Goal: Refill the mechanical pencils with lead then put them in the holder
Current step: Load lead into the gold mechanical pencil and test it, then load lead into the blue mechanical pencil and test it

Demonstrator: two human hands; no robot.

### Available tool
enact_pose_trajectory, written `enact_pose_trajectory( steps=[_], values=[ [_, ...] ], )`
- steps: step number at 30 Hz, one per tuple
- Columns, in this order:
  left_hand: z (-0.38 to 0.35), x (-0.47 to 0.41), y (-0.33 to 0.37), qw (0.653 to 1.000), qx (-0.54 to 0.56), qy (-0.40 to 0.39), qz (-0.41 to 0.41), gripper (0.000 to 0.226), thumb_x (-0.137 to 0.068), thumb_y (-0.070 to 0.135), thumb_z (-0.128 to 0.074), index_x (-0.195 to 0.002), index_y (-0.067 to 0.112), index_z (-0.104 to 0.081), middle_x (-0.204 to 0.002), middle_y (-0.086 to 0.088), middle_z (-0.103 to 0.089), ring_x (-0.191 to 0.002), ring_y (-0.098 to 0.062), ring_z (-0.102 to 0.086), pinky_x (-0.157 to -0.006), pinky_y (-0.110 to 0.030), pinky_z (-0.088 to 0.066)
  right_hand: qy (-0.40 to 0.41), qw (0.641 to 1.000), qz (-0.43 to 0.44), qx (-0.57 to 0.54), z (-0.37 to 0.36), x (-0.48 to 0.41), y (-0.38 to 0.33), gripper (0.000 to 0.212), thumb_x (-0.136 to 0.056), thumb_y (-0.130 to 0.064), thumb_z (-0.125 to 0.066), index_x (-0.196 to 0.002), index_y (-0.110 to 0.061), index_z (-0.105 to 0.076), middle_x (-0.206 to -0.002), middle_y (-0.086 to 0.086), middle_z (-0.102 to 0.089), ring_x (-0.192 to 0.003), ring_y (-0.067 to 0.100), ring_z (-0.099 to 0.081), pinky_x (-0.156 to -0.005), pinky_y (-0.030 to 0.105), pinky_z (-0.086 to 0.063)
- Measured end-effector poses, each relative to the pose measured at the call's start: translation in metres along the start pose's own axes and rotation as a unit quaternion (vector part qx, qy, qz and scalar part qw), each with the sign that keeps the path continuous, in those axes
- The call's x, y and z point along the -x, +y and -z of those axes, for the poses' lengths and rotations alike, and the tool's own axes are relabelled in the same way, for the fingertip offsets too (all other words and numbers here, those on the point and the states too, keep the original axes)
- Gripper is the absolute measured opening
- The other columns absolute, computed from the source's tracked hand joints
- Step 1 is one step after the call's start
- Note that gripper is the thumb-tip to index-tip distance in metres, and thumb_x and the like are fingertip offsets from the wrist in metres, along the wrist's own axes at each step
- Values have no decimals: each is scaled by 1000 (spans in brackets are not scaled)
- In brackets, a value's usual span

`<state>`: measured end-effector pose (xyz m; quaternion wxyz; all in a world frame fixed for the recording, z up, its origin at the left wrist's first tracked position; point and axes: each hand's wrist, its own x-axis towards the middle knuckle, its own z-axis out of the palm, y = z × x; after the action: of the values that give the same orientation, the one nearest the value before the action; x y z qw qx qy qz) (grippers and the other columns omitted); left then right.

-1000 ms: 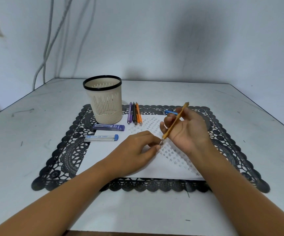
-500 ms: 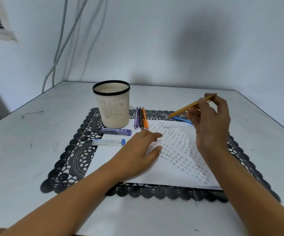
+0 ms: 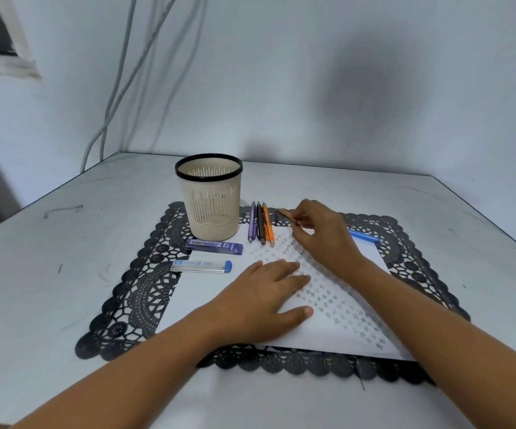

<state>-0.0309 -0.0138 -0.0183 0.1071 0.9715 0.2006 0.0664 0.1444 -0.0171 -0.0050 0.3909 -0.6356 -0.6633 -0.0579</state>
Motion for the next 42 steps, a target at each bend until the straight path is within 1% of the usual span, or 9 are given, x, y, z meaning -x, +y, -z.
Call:
enact_pose_trajectory(
  steps=[8, 12, 17, 21, 26, 29, 32, 36, 42],
  values=[
    [1, 0, 0, 1000, -7, -11, 0, 57, -92, 53, -33, -143, 30, -24, -153, 4, -17, -139, -11, -12, -116, -33, -7, -92, 993, 24, 65, -8, -1, 8, 20, -88, -7, -55, -107, -13, -58, -99, 5, -63, -82, 15, -54, -73, 26, -46],
    [1, 0, 0, 1000, -9, -11, 2, 57, -92, 53, -33, -143, 30, -24, -153, 4, -18, -139, -11, -12, -116, -32, -7, -129, 988, 27, 78, -8, -3, 8, 29, -90, -5, -51, -116, -15, -59, -109, 4, -64, -92, 14, -57, -80, 21, -45],
    [1, 0, 0, 1000, -6, -15, 2, 57, -92, 54, -32, -143, 31, -23, -153, 5, -17, -139, -10, -11, -116, -32, -6, -122, 990, 18, 74, -7, 0, 11, 30, -92, -7, -49, -119, -16, -59, -116, 2, -63, -91, 5, -50, -76, 10, -34],
    [3, 0, 1, 1000, 0, -20, 5, 56, -92, 54, -32, -143, 32, -23, -154, 7, -15, -140, -9, -9, -116, -31, -5, -76, 994, -22, 81, 8, 5, 20, 30, -90, -5, -52, -118, -11, -60, -118, 8, -62, -95, 11, -53, -83, 20, -39],
    [4, 1, 2, 1000, 3, -27, 4, 56, -92, 54, -33, -143, 33, -23, -154, 8, -14, -139, -8, -10, -116, -32, -7, -22, 973, -79, 217, 38, 18, 47, 28, -90, -14, -55, -115, -6, -63, -111, 15, -64, -94, 26, -57, -78, 29, -39],
    [3, 1, 1, 1000, 6, -26, 3, 56, -92, 54, -33, -143, 33, -23, -154, 9, -14, -139, -7, -11, -116, -31, -7, -34, 956, -136, 256, 48, 23, 57, 29, -92, -21, -50, -116, -10, -62, -107, 12, -64, -90, 23, -54, -71, 27, -35],
    [3, 1, 2, 1000, 7, -19, 1, 56, -91, 54, -33, -142, 33, -23, -154, 8, -15, -138, -8, -12, -115, -30, -8, -70, 943, -152, 288, 51, 25, 63, 26, -93, -25, -45, -100, -11, -65, -88, 5, -61, -77, 16, -49, -62, 26, -30],
    [3, 1, 2, 1000, 11, -15, 0, 55, -92, 53, -34, -142, 34, -25, -153, 8, -15, -138, -8, -13, -114, -29, -8, -55, 956, -137, 256, 51, 28, 67, 24, -93, -17, -46, -94, -10, -68, -78, 5, -62, -72, 16, -48, -58, 24, -31],
    [2, 0, 1, 999, 28, 19, -5, 51, -93, 49, -36, -140, 31, -31, -150, 8, -25, -135, -7, -21, -113, -28, -15, -14, 973, -113, 202, 52, 32, 56, 21, -91, -11, -49, -99, -5, -69, -88, 10, -65, -78, 16, -46, -68, 25, -30]
  ],
)
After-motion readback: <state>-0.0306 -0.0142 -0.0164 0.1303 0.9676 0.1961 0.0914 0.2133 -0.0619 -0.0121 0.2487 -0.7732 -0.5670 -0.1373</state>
